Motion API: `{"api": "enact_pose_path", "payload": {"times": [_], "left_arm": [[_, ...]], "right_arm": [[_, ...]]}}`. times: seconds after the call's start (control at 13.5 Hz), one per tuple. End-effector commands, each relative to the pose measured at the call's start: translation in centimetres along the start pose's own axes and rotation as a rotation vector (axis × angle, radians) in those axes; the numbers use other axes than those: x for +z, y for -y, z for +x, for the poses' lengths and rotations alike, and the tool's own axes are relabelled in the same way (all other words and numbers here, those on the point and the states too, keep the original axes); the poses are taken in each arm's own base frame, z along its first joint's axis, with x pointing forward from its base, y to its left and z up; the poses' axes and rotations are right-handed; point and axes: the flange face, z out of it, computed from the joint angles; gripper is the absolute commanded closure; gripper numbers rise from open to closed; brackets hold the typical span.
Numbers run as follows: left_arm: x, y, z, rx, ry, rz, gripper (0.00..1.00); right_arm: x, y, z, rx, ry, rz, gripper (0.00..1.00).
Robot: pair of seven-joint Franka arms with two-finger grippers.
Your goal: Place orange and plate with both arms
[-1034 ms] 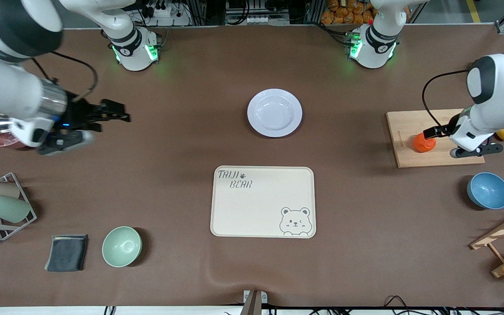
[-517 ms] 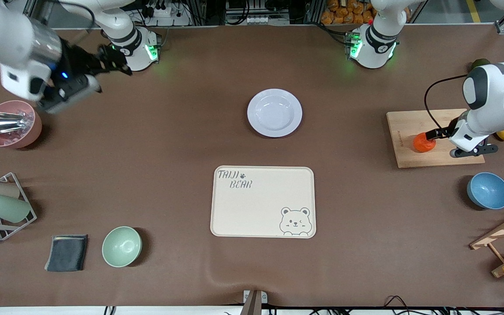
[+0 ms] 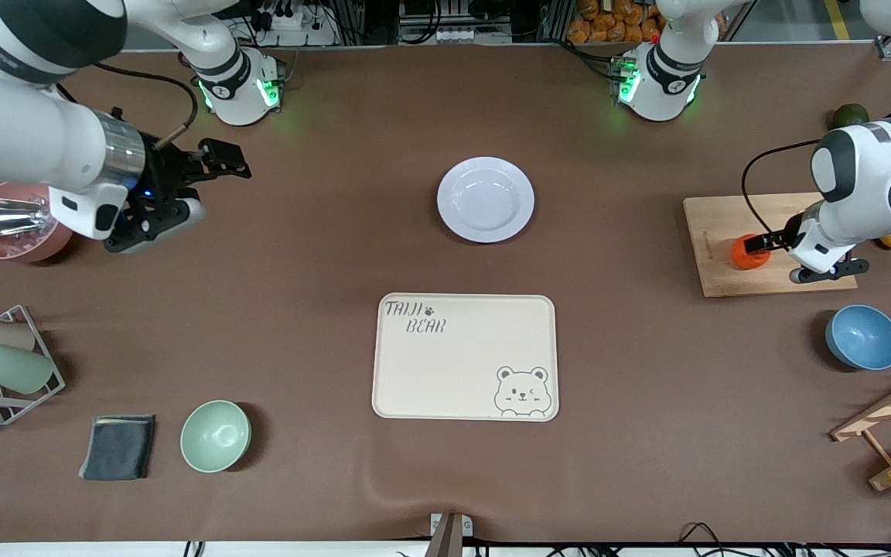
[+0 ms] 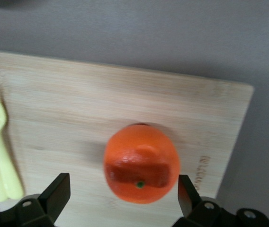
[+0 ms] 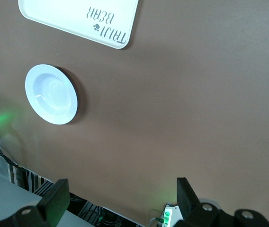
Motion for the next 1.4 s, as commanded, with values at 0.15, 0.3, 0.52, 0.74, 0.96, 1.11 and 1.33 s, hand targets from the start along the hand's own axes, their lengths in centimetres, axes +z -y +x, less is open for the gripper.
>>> {"api": "enact_pose_path", "payload": {"times": [0.15, 0.3, 0.52, 0.74, 0.96, 1.11, 1.33], "left_arm": [[1.6, -0.9, 0.3, 0.021, -0.006, -0.033, 0.00], [2.5, -0.9, 0.4, 0.033, 0.005, -0.036, 0.00], [3.3, -0.9, 0.6, 0.032, 0.014, -0.040, 0.00], [3.9, -0.9, 0.8, 0.038, 0.014, -0.037, 0.00], [4.2, -0.7, 0.9, 0.041, 0.017, -0.039, 0.45], [3.7, -1.0, 1.2, 0.046, 0.007, -0.036, 0.71], [0.8, -2.4, 1.8, 0.075, -0.030, -0.028, 0.81]], "right_arm": [[1.2, 5.2, 0.1, -0.090, 0.008, -0.028, 0.00], [1.6, 7.3, 0.3, -0.120, -0.015, -0.033, 0.00], [1.7, 7.1, 1.2, -0.116, -0.051, -0.033, 0.00], [2.6, 7.1, 2.0, -0.115, -0.057, -0.032, 0.00], [4.1, 6.9, 3.0, -0.107, -0.080, -0.032, 0.00], [5.3, 6.8, 3.8, -0.101, -0.092, -0.032, 0.00], [7.0, 5.6, 3.9, -0.079, -0.080, -0.028, 0.00]]}}
